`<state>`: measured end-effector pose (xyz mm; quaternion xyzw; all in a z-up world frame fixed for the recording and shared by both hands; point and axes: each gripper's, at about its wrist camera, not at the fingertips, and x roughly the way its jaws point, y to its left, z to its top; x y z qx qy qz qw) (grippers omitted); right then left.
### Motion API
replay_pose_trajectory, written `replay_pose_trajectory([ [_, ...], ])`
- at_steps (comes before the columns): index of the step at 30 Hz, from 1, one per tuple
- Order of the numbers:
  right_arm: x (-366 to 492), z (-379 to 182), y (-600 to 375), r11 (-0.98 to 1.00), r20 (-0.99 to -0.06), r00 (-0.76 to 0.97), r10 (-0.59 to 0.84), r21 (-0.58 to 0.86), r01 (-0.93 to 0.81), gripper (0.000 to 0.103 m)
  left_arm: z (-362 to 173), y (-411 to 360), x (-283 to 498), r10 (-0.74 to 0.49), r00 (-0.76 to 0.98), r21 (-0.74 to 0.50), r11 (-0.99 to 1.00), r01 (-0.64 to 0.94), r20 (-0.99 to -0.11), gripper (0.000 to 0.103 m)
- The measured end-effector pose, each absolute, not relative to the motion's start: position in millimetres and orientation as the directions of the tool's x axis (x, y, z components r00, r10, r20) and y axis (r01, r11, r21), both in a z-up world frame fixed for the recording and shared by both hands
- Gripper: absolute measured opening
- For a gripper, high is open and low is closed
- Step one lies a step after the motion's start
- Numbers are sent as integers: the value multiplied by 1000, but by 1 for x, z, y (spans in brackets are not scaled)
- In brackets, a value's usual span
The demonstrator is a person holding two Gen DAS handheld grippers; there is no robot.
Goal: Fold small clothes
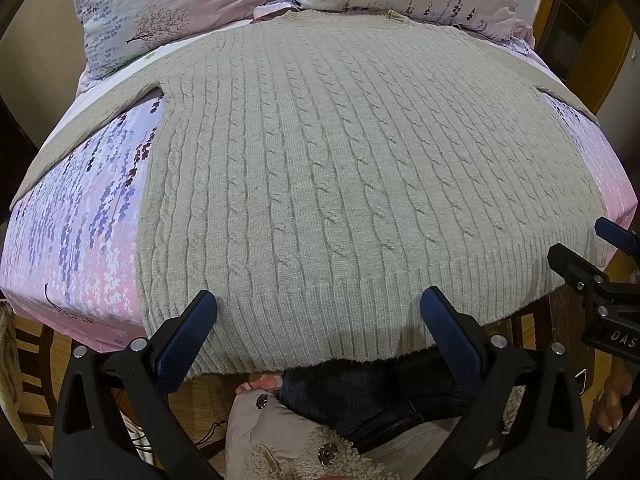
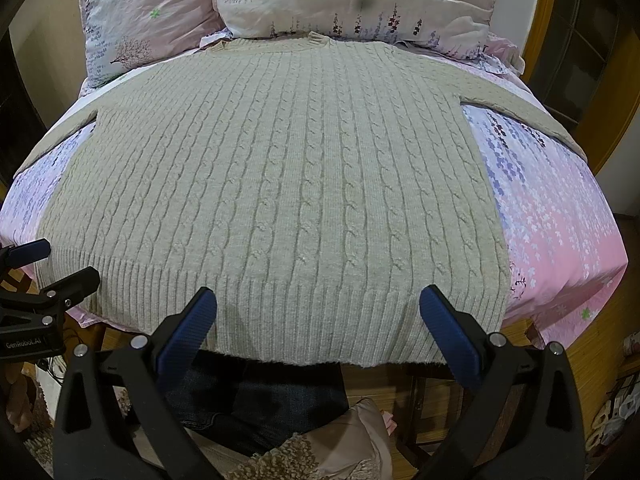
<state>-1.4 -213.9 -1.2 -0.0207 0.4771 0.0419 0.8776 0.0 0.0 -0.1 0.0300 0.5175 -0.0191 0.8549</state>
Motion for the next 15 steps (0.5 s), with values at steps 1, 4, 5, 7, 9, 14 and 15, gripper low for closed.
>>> replay_pose_trajectory([
  [1,-1,-1,-214,996,-839,541,54,4,-93,101,0,0,0,-2,464,31,997,64,-886,102],
  [4,-1,-1,-216,996,-840,540,54,5,-93,101,0,0,0,-2,464,31,997,64,-886,102],
  [5,-1,-1,-217,996,-840,541,54,4,-92,101,0,0,0,-2,464,31,997,64,-886,102],
  [7,-2,-1,-214,996,-840,540,54,5,-92,101,0,0,0,-2,464,32,997,64,-886,102],
  [9,-2,-2,-213,996,-840,541,54,5,-92,101,0,0,0,-2,464,31,997,64,-886,102],
  [14,-2,-1,-211,996,-839,542,55,6,-93,101,0,0,0,-2,464,32,997,64,-886,102],
  [15,-2,-2,-213,996,-839,541,55,6,-92,101,0,0,0,-2,464,31,997,64,-886,102],
])
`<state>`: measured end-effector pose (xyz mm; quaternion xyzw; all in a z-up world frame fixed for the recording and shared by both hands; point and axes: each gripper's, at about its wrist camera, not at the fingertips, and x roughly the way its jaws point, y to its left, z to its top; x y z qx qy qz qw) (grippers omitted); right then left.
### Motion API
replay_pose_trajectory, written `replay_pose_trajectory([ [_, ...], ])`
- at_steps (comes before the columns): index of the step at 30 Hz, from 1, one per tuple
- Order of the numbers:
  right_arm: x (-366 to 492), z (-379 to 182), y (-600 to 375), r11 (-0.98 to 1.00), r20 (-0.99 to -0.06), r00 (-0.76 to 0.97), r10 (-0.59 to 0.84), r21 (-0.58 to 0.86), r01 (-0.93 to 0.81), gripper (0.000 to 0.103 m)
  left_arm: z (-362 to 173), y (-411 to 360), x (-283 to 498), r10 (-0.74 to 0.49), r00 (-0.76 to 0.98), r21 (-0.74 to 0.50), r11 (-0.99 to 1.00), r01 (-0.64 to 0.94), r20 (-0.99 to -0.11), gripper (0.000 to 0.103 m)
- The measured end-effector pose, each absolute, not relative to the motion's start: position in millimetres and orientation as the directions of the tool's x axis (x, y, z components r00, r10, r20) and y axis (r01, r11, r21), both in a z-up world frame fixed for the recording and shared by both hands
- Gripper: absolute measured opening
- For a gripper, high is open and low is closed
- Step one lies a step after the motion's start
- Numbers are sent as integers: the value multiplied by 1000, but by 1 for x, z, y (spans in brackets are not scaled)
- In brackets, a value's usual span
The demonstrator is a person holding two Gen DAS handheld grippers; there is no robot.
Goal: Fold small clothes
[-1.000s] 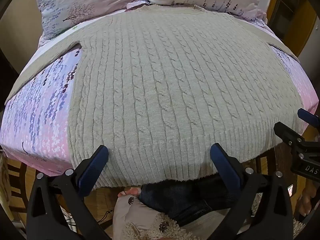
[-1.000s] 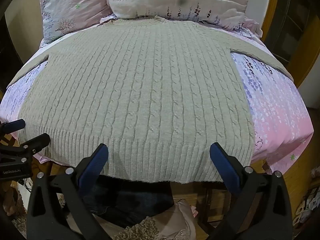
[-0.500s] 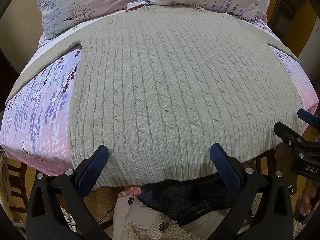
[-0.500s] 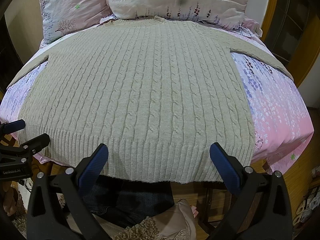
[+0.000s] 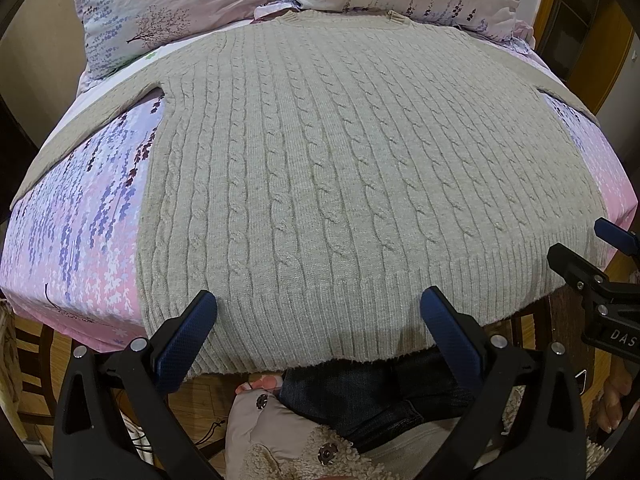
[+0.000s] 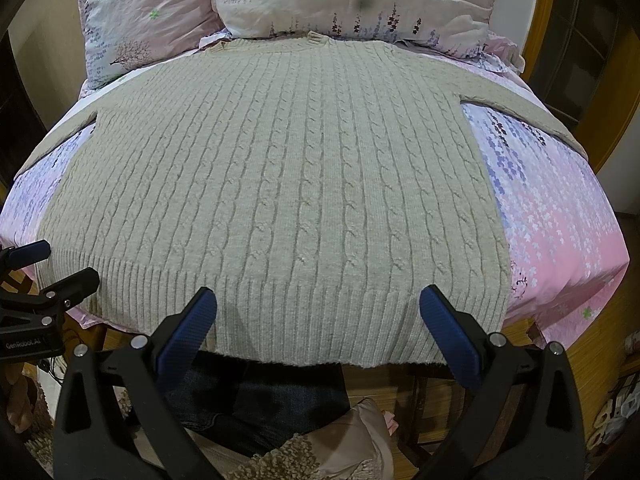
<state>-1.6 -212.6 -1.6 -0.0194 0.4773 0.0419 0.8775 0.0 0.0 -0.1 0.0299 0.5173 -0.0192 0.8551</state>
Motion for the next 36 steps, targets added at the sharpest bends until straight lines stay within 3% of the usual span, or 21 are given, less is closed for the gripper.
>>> replay_pose_trajectory([
  [36,5,0,-215,994,-810,576,104,59,-98,101,3,1,6,-13,469,18,998,62,-883,102],
])
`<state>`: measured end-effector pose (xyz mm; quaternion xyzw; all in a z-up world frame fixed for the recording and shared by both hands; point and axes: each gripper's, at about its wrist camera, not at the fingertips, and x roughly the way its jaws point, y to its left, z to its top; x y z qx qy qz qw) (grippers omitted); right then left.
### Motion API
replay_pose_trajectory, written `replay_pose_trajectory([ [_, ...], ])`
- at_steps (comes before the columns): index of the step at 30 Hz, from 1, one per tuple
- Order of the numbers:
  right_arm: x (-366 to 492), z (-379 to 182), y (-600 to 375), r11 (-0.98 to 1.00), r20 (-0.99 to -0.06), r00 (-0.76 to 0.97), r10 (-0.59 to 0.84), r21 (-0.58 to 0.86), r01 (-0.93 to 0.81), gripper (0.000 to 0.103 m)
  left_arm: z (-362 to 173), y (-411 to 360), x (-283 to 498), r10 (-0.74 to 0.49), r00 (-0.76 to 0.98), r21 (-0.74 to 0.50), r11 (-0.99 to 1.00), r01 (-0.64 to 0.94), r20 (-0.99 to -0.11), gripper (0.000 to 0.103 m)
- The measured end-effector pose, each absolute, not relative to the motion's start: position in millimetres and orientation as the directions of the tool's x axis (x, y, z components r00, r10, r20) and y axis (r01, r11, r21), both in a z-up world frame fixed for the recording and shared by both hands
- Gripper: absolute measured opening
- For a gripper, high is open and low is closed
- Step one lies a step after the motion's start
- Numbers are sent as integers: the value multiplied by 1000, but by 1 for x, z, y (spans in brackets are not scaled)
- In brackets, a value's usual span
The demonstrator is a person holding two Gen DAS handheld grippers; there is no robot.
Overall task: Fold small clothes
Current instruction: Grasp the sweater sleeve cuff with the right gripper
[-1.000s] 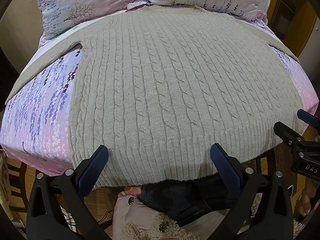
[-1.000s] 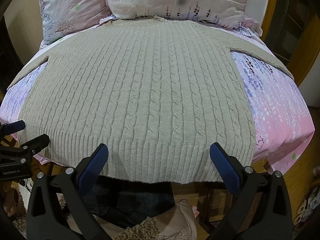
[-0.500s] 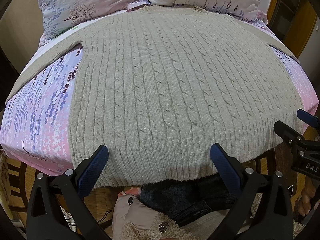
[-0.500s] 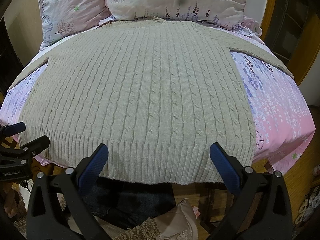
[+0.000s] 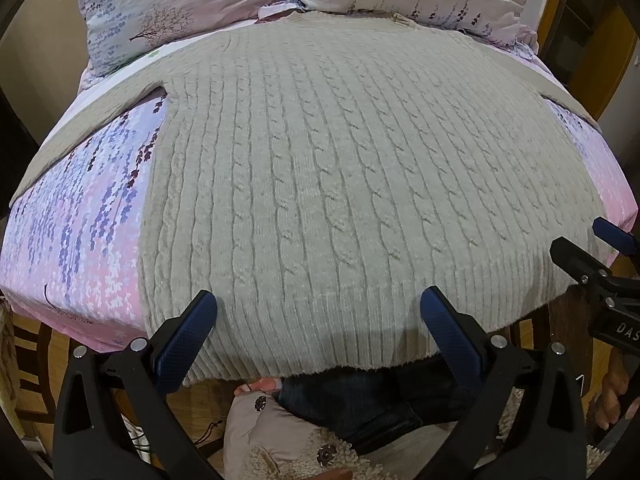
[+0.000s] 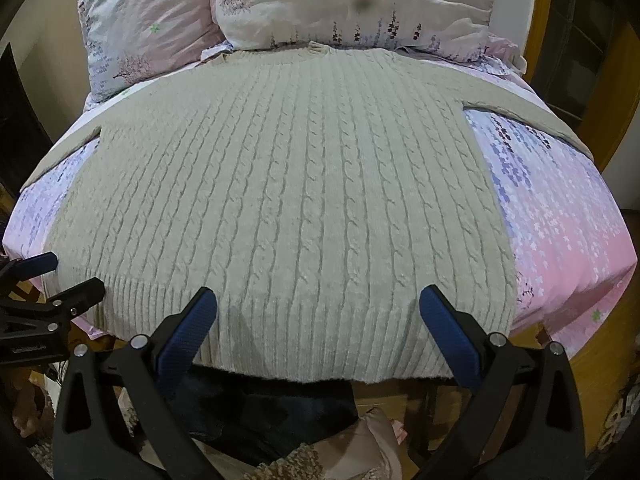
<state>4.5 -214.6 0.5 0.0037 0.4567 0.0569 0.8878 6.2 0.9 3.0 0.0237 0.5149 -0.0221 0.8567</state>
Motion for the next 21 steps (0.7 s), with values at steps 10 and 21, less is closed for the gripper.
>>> replay_pose_trajectory([
  [10,28,27,-253,966,-675,693,253,222,-136,101,28,8,29,-12,551,46,995,92,-835,102],
  [21,150,45,-426,818,-648,751,129,498,289,77,58,15,108,-47,657,63,988,143,-753,102],
])
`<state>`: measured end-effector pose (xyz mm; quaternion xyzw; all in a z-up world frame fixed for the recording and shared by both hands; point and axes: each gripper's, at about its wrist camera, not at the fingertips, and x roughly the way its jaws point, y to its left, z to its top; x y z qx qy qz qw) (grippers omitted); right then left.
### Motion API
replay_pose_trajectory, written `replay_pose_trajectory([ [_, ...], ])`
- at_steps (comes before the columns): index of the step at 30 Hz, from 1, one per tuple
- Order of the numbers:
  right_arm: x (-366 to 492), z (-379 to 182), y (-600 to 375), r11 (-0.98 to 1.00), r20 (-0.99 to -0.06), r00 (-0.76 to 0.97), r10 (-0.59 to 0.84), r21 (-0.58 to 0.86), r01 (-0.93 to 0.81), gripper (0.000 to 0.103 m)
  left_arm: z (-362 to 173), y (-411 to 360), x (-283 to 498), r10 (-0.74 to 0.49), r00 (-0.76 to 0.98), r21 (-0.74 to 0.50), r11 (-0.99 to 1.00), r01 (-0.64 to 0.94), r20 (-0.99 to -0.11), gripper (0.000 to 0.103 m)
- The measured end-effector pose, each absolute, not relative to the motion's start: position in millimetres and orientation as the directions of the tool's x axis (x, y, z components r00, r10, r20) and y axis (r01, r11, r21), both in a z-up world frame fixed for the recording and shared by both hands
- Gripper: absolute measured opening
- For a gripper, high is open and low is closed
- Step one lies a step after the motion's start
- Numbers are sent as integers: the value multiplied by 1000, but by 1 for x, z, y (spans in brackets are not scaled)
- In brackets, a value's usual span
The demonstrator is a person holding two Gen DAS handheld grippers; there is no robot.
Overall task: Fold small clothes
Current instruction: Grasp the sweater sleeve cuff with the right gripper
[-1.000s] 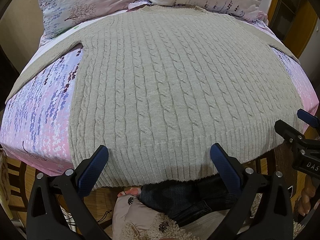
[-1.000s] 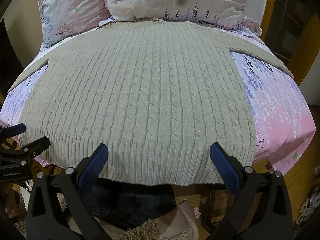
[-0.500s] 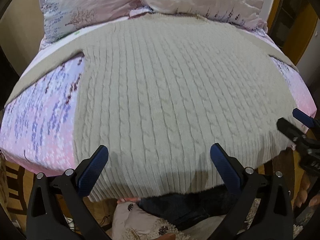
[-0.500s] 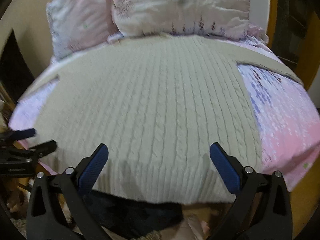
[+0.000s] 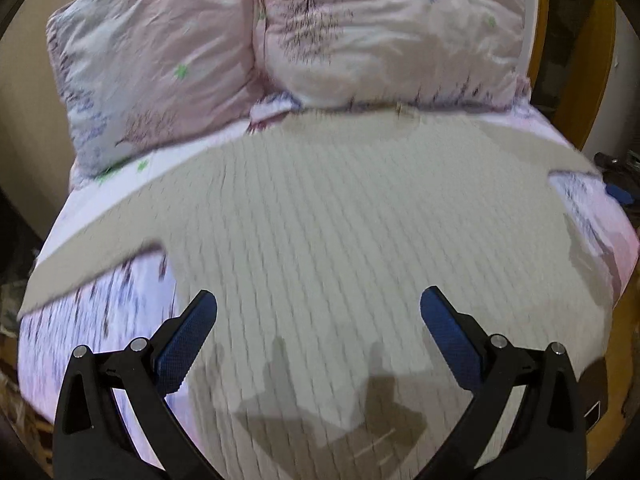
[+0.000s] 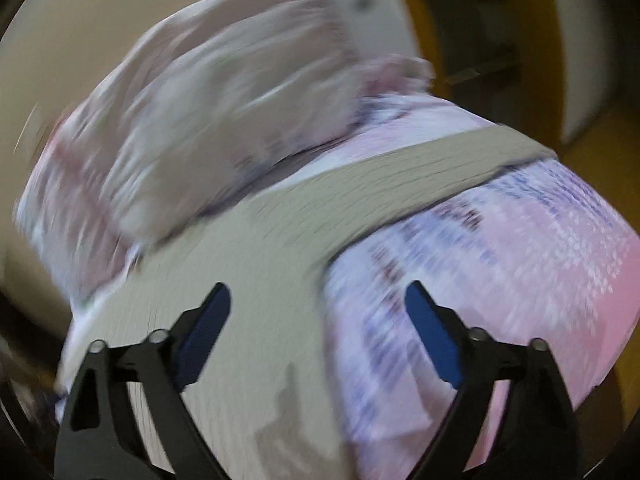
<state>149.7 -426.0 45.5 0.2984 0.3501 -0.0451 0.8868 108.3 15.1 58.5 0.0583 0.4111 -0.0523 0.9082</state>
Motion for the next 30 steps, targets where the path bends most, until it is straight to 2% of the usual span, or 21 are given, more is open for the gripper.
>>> replay_pose_trajectory([
  [2,172,32,-463,728,-665,734,138,571,380,68,61,17,121,-64,680,52,988,149,-730,102],
  [5,197,11,-505,626,-698,707,115,603,494,58,63,15,145,-59,691,61,987,149,-720,102],
  [10,226,-17,-542,529,-741,668,72,596,604,51,53,8,181,-63,673,72,983,171,-737,102],
  [11,229,-19,-548,516,-740,670,67,600,611,47,50,8,186,-69,664,61,983,171,-745,102],
  [16,238,-22,-557,499,-726,686,47,612,613,42,33,17,209,-163,602,-73,982,172,-782,102],
  [19,239,-26,-560,502,-722,692,28,609,615,30,27,20,217,-181,594,-106,982,159,-784,102],
  [21,234,-27,-558,512,-720,694,9,600,615,17,24,20,221,-180,590,-105,982,160,-787,102],
  [23,233,-27,-556,533,-726,688,-8,579,617,10,24,19,223,-187,590,-110,980,165,-786,102],
  [30,243,20,-527,685,-653,751,-96,504,526,7,30,30,227,-258,617,-196,966,168,-744,102],
])
